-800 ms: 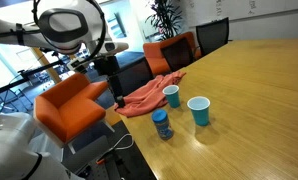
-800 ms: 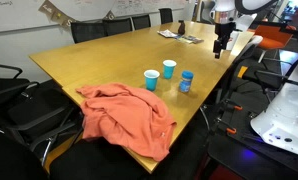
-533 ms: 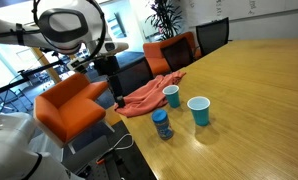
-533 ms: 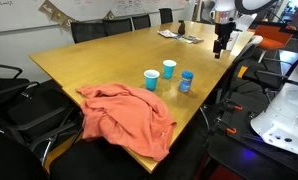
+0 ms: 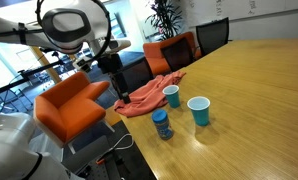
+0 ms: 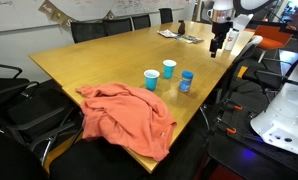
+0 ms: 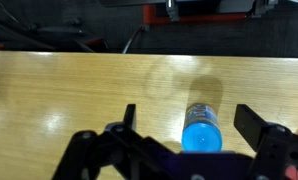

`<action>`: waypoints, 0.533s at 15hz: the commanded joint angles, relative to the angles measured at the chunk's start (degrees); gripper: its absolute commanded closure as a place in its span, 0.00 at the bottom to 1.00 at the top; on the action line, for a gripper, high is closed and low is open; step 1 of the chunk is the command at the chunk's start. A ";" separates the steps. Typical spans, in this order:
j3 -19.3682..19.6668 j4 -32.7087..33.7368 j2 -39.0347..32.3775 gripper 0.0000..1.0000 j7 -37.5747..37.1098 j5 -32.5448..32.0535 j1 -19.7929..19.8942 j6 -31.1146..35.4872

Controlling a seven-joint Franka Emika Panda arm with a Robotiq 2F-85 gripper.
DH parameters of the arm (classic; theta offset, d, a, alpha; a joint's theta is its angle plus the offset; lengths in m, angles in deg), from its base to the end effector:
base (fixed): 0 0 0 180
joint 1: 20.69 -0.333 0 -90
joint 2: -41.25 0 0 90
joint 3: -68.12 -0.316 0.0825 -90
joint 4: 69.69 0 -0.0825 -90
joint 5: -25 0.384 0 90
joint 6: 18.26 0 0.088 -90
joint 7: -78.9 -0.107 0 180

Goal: Pour the contents of the left cup into the right cup

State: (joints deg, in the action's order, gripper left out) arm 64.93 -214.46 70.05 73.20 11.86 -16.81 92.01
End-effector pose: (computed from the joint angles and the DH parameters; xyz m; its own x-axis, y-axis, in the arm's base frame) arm 0.3789 -0.0201 0.4422 0.9954 -0.0395 -0.0868 -0.0176 -0.9706 0.2401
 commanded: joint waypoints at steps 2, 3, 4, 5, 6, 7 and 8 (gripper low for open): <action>1.61 7.14 -8.55 0.00 5.58 0.07 -2.01 7.82; 1.85 8.80 -10.73 0.00 7.15 0.19 -2.31 10.29; 2.21 10.37 -12.97 0.00 9.01 0.61 -2.66 12.78; 2.68 11.87 -15.10 0.00 11.22 1.29 -3.12 14.80; 2.90 13.46 -17.59 0.00 13.05 1.73 -3.47 17.02; 3.16 14.97 -19.73 0.00 14.83 2.64 -3.80 18.43; 3.34 16.79 -22.41 0.00 16.82 3.83 -4.11 19.78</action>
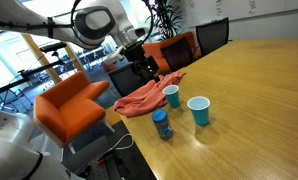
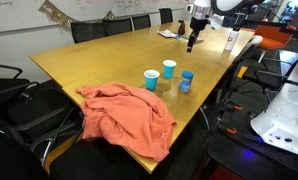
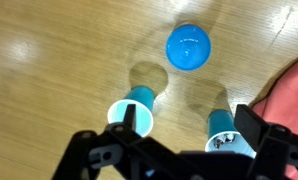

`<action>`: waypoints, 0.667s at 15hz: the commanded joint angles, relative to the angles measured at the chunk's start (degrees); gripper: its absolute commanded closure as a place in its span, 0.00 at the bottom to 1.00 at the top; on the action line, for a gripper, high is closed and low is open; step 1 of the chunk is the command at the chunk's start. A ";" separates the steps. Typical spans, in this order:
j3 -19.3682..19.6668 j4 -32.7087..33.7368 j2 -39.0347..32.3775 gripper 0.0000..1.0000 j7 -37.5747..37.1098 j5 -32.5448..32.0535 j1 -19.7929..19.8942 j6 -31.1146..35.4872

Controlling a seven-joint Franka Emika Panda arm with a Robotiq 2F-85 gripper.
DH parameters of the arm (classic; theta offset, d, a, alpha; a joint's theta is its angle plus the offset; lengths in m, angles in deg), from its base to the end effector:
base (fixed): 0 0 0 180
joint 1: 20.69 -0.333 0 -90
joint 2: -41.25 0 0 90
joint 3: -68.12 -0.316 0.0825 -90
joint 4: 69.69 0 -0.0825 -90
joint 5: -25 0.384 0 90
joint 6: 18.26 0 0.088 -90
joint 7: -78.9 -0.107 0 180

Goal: Pour the contents of the left cup into the right cup

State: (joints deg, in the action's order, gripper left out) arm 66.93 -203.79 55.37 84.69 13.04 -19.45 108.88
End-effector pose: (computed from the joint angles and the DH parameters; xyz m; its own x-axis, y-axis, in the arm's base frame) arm 0.4778 -0.0068 0.4446 0.9705 0.2222 0.0934 0.2010 -0.9600 0.1949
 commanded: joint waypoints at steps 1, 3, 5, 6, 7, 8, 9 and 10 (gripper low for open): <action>1.51 7.91 -10.51 0.00 7.38 4.14 -1.80 3.93; 1.21 11.32 -15.73 0.00 11.16 7.02 -2.08 4.71; 0.52 14.54 -20.31 0.00 13.21 8.42 -1.90 5.07; 0.24 16.02 -22.45 0.00 13.06 8.21 -1.83 5.45; -0.04 17.52 -24.46 0.00 13.26 8.55 -1.74 5.65; -0.30 18.88 -26.24 0.00 12.75 8.43 -1.66 6.01; -0.51 20.13 -27.95 0.00 12.34 8.25 -1.58 6.37; -0.70 21.38 -29.62 0.00 11.99 8.11 -1.54 6.57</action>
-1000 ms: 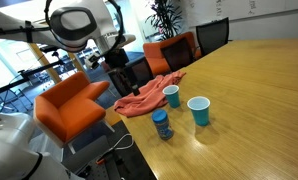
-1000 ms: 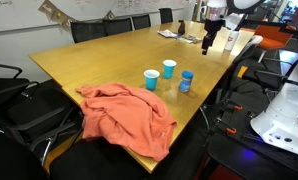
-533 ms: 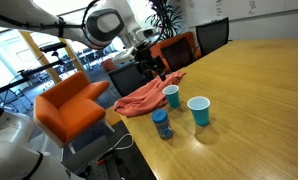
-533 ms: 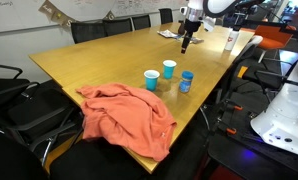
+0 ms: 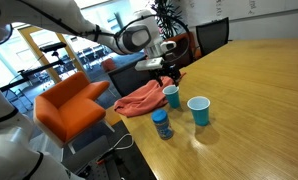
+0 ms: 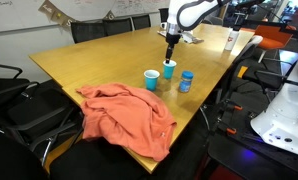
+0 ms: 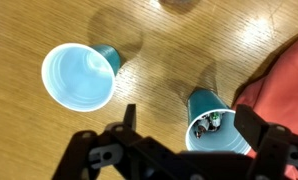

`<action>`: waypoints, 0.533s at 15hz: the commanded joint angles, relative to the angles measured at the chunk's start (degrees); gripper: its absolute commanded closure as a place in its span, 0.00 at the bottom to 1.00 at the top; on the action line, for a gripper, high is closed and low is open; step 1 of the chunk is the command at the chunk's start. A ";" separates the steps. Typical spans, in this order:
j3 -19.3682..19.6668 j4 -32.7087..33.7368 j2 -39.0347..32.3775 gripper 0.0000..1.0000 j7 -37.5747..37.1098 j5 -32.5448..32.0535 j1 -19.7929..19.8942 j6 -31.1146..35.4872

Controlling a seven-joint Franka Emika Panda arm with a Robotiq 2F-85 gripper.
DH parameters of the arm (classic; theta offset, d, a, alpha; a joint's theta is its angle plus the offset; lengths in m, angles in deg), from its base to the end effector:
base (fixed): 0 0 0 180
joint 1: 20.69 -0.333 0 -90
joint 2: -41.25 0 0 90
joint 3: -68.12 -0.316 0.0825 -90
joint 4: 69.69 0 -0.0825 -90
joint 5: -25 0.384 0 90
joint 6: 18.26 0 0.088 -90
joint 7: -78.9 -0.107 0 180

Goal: Pour the contents of the left cup into the right cup

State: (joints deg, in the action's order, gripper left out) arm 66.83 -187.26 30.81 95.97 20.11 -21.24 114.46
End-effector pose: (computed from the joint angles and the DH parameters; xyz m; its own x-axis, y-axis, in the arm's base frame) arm 0.5880 0.0170 0.3580 0.9244 0.3770 0.0584 0.3718 -0.9245 0.0839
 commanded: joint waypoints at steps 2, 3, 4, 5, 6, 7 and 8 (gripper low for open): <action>-1.03 6.75 -8.11 0.00 0.37 1.06 0.28 1.42; -1.11 7.44 -9.38 0.00 -0.07 0.60 0.17 1.68; -1.30 8.08 -10.69 0.00 -0.25 0.44 0.09 1.92; -1.43 8.67 -11.81 0.00 -0.46 0.21 0.02 2.22; -1.61 9.11 -12.71 0.00 -0.64 0.24 0.01 2.61; -1.65 9.61 -13.52 0.00 -1.13 0.14 -0.04 3.19; -1.56 10.07 -14.25 0.00 -2.14 0.24 -0.10 3.98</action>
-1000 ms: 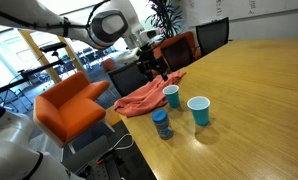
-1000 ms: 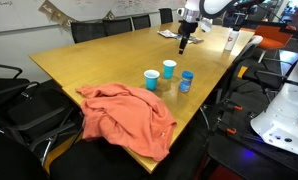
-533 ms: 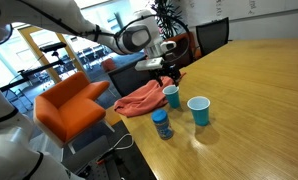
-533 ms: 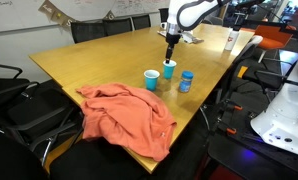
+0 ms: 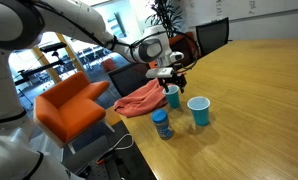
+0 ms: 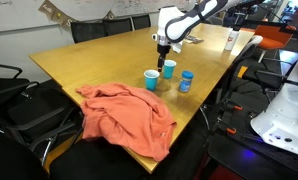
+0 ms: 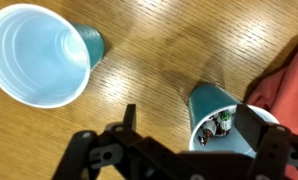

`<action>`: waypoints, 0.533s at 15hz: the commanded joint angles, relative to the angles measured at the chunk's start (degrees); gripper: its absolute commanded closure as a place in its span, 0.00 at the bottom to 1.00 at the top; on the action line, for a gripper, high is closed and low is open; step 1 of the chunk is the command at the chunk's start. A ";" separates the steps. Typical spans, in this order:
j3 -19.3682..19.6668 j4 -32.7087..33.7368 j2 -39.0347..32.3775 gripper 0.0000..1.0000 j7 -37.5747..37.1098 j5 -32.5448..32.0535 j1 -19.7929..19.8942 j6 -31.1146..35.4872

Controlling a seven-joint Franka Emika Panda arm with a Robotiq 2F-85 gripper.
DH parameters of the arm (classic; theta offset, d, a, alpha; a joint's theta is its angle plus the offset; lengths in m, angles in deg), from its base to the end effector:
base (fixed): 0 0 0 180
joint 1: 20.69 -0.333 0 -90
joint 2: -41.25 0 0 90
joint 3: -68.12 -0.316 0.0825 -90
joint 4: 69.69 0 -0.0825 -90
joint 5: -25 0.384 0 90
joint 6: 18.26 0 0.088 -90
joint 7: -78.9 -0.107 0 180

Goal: Pour the contents of the left cup into the right cup

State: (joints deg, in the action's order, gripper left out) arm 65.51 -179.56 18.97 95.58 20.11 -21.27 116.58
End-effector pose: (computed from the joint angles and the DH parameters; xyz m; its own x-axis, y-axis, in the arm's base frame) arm 0.6283 0.0324 0.2951 0.9196 0.3917 0.0313 0.3896 -0.9192 0.0574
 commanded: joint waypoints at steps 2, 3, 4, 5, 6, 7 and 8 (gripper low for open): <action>-0.15 3.54 -3.59 0.00 -3.79 1.16 0.07 3.06; -0.03 3.97 -4.00 0.00 -5.11 1.34 0.04 3.61; 0.10 4.52 -4.38 0.00 -6.68 1.50 -0.05 3.81; 0.17 4.99 -4.80 0.00 -7.92 1.60 -0.15 3.90; 0.26 5.42 -5.15 0.00 -9.18 1.58 -0.33 3.99; 0.44 5.83 -5.60 0.00 -10.37 1.23 -0.66 3.96; 0.60 6.16 -6.03 0.00 -11.55 0.94 -0.95 3.90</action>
State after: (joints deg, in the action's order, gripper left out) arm 65.50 -175.29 14.59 87.32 20.67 -21.28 119.70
